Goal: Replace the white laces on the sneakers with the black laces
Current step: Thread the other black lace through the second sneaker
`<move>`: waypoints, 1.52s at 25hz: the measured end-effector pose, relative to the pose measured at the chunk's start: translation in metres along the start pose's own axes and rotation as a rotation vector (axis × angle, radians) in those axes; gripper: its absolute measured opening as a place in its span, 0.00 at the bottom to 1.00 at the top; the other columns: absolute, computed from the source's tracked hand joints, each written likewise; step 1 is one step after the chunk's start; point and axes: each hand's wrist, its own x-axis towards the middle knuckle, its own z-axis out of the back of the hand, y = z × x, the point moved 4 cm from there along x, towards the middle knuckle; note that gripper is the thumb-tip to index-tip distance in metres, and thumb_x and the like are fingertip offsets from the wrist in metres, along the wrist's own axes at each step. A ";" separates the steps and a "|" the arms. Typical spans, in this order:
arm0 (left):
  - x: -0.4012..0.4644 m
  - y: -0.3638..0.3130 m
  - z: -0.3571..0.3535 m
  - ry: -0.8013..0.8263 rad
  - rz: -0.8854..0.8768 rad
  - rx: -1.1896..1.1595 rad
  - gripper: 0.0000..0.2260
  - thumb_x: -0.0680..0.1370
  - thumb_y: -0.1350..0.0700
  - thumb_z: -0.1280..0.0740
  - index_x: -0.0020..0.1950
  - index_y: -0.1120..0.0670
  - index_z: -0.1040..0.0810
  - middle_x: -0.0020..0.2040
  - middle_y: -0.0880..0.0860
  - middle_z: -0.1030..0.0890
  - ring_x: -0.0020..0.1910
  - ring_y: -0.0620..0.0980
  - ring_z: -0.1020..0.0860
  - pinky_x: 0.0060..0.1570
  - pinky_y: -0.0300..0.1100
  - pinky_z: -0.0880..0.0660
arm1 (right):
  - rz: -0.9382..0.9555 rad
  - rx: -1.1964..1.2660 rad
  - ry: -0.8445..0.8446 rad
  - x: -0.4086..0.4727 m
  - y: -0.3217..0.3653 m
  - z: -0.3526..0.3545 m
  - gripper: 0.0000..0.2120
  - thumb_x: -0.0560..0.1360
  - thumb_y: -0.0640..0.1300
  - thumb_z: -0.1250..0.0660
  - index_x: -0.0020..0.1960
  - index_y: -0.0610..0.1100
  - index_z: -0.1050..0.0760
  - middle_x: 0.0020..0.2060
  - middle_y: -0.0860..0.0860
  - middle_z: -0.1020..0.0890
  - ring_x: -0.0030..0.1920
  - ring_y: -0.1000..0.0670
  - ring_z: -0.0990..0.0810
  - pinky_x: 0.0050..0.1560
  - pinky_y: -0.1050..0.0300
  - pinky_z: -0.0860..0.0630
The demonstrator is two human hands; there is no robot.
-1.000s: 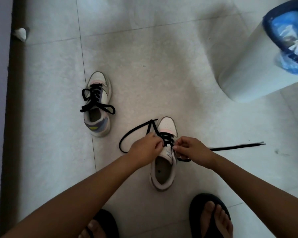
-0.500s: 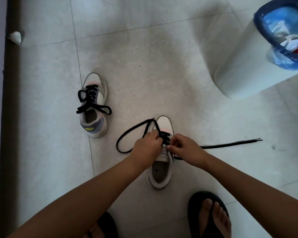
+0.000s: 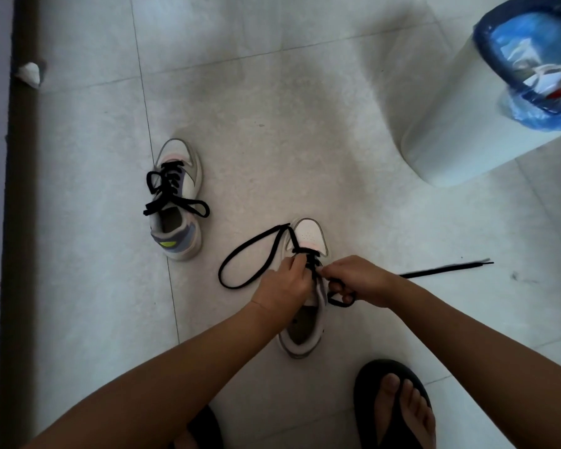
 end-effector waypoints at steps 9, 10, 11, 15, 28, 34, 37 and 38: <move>-0.019 0.005 -0.019 0.171 0.130 -0.160 0.15 0.75 0.61 0.33 0.62 0.59 0.25 0.60 0.61 0.27 0.41 0.53 0.20 0.34 0.41 0.23 | 0.030 -0.404 0.002 -0.020 -0.014 -0.009 0.16 0.75 0.59 0.37 0.43 0.47 0.30 0.33 0.50 0.23 0.30 0.55 0.27 0.28 0.63 0.31; -0.017 0.004 -0.020 0.176 0.138 -0.154 0.13 0.76 0.60 0.33 0.60 0.59 0.26 0.61 0.60 0.27 0.41 0.52 0.21 0.36 0.41 0.23 | 0.071 -0.418 -0.030 -0.020 -0.011 -0.012 0.14 0.76 0.58 0.37 0.42 0.47 0.30 0.33 0.51 0.23 0.29 0.56 0.26 0.27 0.65 0.31; -0.014 0.004 -0.020 0.196 0.155 -0.160 0.11 0.77 0.58 0.35 0.58 0.58 0.26 0.61 0.59 0.28 0.42 0.52 0.21 0.37 0.42 0.24 | 0.108 -0.397 -0.045 -0.019 -0.008 -0.014 0.11 0.76 0.54 0.37 0.41 0.48 0.30 0.32 0.51 0.23 0.28 0.59 0.26 0.27 0.68 0.31; 0.011 0.029 -0.003 -0.006 0.143 -0.305 0.10 0.78 0.55 0.39 0.55 0.58 0.23 0.57 0.57 0.25 0.46 0.55 0.21 0.36 0.44 0.25 | 0.172 -0.342 -0.046 -0.017 0.002 -0.012 0.08 0.76 0.44 0.37 0.38 0.45 0.29 0.30 0.51 0.22 0.24 0.63 0.26 0.26 0.72 0.32; 0.023 0.095 0.009 0.322 0.500 -0.991 0.16 0.79 0.46 0.38 0.36 0.53 0.24 0.23 0.48 0.27 0.22 0.43 0.27 0.33 0.38 0.26 | 0.156 -0.486 -0.329 0.002 0.031 0.020 0.14 0.75 0.51 0.40 0.36 0.44 0.27 0.28 0.49 0.21 0.26 0.54 0.25 0.29 0.60 0.31; 0.005 0.136 0.048 0.257 0.706 -1.582 0.15 0.75 0.46 0.34 0.36 0.56 0.21 0.21 0.49 0.35 0.21 0.45 0.35 0.30 0.42 0.26 | 0.072 -0.033 -0.003 -0.034 0.024 0.072 0.13 0.77 0.48 0.36 0.39 0.40 0.25 0.24 0.49 0.31 0.23 0.53 0.38 0.23 0.63 0.40; 0.015 0.148 0.091 0.204 0.606 -1.606 0.15 0.70 0.44 0.34 0.34 0.53 0.17 0.22 0.48 0.34 0.22 0.45 0.35 0.28 0.38 0.28 | 0.162 0.171 0.004 -0.079 0.047 0.100 0.12 0.73 0.51 0.35 0.38 0.43 0.25 0.25 0.48 0.31 0.23 0.52 0.37 0.23 0.63 0.37; 0.019 0.152 0.110 0.197 0.549 -1.568 0.14 0.69 0.43 0.33 0.35 0.53 0.16 0.22 0.48 0.34 0.23 0.46 0.34 0.29 0.38 0.27 | 0.201 0.190 -0.013 -0.095 0.059 0.108 0.12 0.71 0.51 0.35 0.37 0.43 0.24 0.25 0.47 0.31 0.24 0.52 0.36 0.24 0.63 0.37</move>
